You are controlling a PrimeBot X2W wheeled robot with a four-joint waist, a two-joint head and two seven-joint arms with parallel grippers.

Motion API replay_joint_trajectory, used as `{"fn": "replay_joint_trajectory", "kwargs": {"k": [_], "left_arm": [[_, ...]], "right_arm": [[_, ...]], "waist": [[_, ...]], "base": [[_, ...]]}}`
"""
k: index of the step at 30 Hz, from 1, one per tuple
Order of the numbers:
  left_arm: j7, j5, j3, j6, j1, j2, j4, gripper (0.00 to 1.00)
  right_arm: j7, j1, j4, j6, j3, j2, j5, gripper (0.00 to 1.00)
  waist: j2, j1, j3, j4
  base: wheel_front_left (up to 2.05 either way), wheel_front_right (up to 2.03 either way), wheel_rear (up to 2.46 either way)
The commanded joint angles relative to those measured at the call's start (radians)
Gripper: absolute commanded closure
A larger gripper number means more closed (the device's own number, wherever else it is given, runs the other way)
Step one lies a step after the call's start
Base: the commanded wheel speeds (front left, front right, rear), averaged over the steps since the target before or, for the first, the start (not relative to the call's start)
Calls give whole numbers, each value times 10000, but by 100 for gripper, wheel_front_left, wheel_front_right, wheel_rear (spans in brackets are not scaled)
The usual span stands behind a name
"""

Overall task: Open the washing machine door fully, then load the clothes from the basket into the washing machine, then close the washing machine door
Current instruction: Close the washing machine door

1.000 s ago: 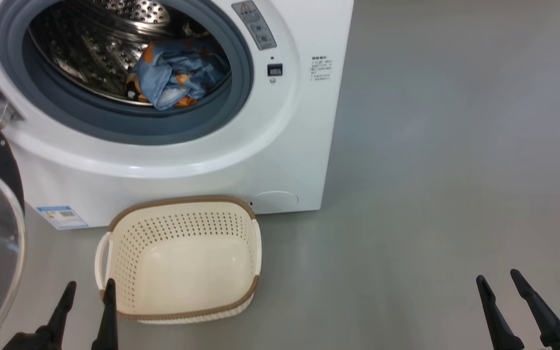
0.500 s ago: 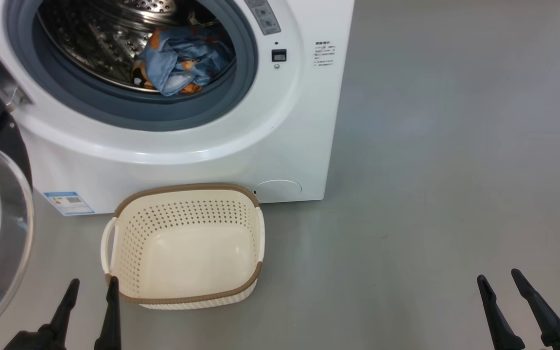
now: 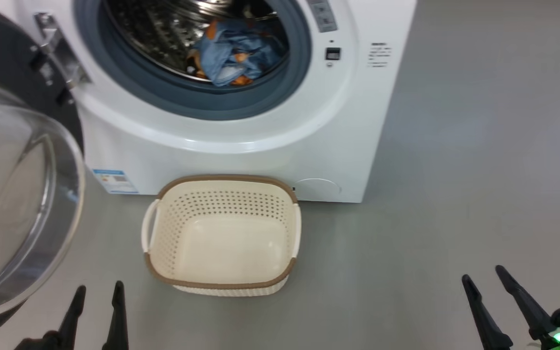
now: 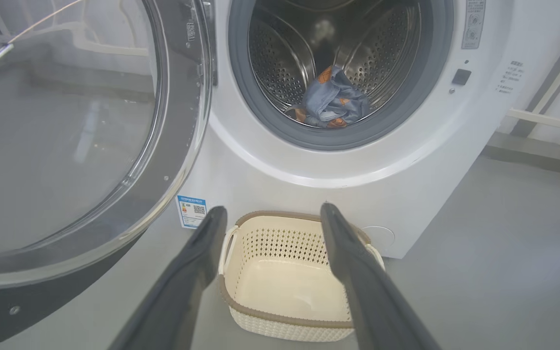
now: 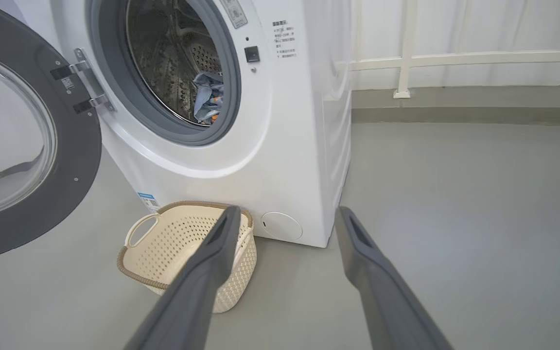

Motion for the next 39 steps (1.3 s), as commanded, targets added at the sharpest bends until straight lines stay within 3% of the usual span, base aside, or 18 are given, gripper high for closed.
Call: {"fn": "replay_joint_trajectory", "kwargs": {"k": [1, 10, 26, 39], "left_arm": [[-57, -111, 268, 112, 3, 164, -305, 0], [-57, -614, 36, 697, 441, 164, -539, 0], [-57, -1057, -262, 1042, 1020, 164, -771, 0], [-57, -1482, -355, 1392, 1175, 164, -1200, 0]], "right_arm": [[-48, -335, -209, 16, 268, -320, -3, 0], [-48, -862, -112, 16, 1069, -676, 69, 0], [-48, -1116, 124, 16, 1849, -873, 167, 0], [-48, -1802, 246, 16, 2441, -1197, 302, 0]], "waist": [[0, 0, -35, 581], [0, 0, -92, 1964], [0, 0, -395, 4023], [0, 0, -80, 4244]], "base": [[0, 0, 0], [0, 0, 0], [0, 0, 0], [0, 0, 0]]}}
